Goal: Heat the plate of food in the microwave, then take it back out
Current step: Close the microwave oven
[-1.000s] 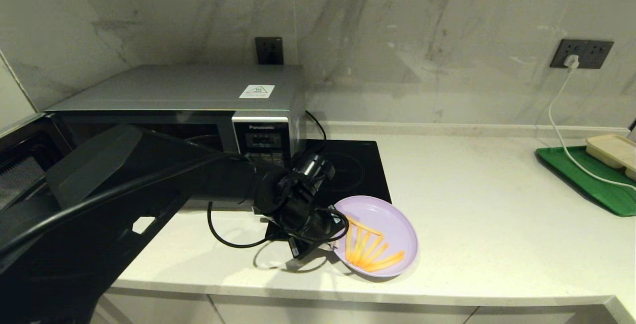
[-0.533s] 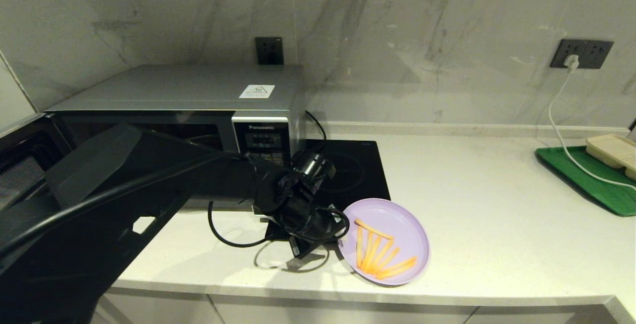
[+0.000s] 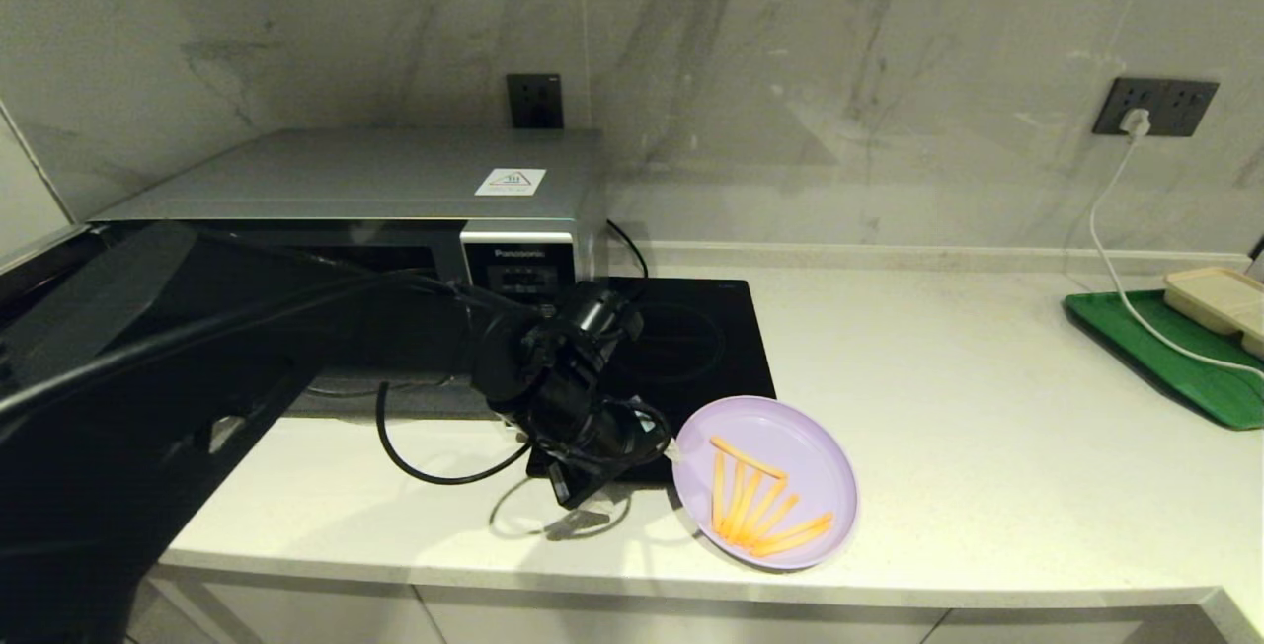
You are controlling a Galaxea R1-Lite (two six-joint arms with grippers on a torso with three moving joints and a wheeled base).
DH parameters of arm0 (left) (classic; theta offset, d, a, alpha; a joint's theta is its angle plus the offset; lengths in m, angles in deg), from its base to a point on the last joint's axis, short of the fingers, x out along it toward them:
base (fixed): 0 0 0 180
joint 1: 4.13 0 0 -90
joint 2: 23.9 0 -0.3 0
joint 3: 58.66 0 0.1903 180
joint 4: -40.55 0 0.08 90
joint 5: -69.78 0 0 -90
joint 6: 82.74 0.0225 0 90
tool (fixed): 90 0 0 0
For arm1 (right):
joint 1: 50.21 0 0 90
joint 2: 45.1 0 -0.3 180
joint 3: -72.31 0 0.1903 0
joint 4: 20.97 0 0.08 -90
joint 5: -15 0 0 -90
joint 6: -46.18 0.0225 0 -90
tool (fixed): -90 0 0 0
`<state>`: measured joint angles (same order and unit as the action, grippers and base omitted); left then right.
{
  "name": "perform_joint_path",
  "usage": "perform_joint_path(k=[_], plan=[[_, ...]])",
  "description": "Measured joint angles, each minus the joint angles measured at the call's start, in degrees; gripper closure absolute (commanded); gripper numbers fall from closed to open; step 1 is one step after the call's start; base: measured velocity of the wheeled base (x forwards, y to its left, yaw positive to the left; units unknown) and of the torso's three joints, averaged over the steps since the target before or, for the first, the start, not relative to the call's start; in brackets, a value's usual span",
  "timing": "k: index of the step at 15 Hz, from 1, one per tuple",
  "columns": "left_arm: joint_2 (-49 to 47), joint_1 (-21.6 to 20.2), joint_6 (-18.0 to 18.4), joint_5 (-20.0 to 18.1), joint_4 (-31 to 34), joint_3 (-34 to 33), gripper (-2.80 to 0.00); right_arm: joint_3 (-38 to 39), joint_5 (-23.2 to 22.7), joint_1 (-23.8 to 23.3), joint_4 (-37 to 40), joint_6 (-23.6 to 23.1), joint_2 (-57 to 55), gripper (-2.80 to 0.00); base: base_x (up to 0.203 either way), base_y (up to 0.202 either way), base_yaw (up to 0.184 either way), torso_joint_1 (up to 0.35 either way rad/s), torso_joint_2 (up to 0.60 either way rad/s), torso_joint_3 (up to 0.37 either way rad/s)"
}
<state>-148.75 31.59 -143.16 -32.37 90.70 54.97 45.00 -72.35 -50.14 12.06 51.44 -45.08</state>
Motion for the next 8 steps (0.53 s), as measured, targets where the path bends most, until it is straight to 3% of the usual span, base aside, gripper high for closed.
perform_joint_path(k=[4, 8], plan=[[6.5, -0.17, 0.74, 0.36, 0.5, -5.23, -2.8, -0.09, -0.06, -0.02, -0.01, 0.0, 0.0, 0.0, 0.0, 0.0, 0.0, 0.0, 0.0, 0.0], [15.61, 0.38, 1.5, 0.58, 0.47, -14.77, -2.8, -0.11, -0.02, 0.0, -0.04, -0.01, 0.0, 0.0, 0.0, 0.0, 0.0, 0.0, 0.0, 0.0]])
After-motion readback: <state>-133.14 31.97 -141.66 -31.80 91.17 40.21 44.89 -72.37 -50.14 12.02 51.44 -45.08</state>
